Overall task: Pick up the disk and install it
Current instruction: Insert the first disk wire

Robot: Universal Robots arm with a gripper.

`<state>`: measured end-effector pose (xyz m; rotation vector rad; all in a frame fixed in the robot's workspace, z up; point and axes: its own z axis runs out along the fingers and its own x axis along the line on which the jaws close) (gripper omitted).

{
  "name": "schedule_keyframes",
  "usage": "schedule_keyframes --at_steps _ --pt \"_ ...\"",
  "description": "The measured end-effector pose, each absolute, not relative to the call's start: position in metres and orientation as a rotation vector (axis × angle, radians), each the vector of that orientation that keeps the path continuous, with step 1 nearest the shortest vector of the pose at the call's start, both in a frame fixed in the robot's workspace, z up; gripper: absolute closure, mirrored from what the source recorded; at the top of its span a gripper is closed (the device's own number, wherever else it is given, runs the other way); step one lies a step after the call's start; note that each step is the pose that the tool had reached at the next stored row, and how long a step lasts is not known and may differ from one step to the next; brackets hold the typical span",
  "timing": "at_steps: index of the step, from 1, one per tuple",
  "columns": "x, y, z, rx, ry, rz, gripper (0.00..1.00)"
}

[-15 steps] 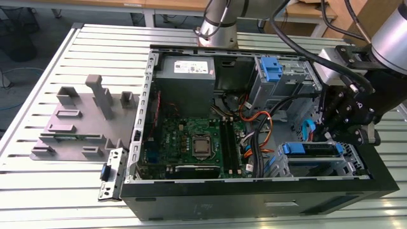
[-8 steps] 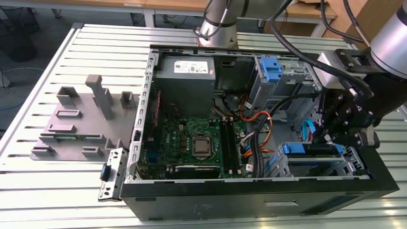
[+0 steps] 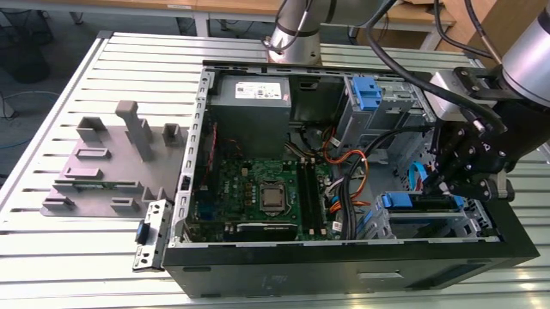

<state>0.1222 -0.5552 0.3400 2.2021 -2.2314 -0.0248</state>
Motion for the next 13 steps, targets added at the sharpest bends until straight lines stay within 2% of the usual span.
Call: schedule_keyframes --at_steps 13 --pt "0.1223 -0.5580 0.3382 2.202 -2.231 -0.025 0.84"
